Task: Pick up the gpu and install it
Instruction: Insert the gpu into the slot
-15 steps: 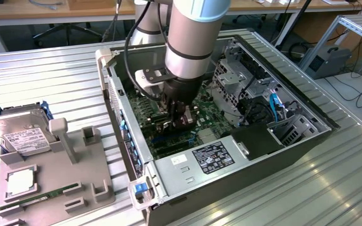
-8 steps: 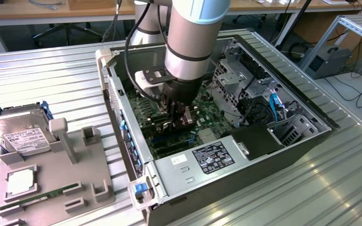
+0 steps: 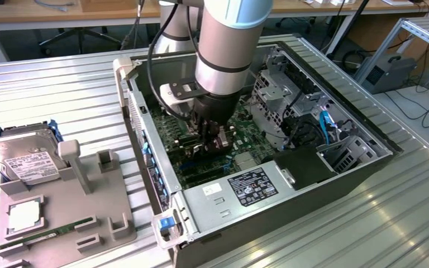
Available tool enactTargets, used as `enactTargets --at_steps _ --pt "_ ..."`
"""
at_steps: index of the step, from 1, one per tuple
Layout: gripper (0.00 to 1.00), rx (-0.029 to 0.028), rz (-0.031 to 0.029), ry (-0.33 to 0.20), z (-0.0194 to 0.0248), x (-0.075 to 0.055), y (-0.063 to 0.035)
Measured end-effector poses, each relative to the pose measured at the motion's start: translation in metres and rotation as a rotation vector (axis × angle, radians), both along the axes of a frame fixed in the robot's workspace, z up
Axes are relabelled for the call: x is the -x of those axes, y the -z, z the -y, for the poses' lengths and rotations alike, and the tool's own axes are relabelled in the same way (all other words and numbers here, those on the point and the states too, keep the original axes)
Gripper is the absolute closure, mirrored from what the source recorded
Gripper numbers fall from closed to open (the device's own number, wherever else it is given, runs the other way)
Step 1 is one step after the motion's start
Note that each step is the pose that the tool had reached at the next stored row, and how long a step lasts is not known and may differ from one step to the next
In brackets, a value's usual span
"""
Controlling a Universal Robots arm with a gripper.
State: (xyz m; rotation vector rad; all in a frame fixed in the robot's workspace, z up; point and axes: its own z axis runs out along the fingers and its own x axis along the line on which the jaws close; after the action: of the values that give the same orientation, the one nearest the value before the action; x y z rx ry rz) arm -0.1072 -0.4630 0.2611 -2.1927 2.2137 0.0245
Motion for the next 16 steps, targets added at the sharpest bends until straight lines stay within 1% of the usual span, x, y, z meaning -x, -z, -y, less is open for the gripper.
enactTargets --at_steps 3,7,16 --pt "0.74 0.0 0.0001 0.033 -0.0001 -0.0001 0.0" --pt "0.74 0.0001 0.0 0.039 -0.0001 -0.0001 0.0001" --pt "0.74 0.0 0.0001 0.077 -0.0001 0.0 0.0006"
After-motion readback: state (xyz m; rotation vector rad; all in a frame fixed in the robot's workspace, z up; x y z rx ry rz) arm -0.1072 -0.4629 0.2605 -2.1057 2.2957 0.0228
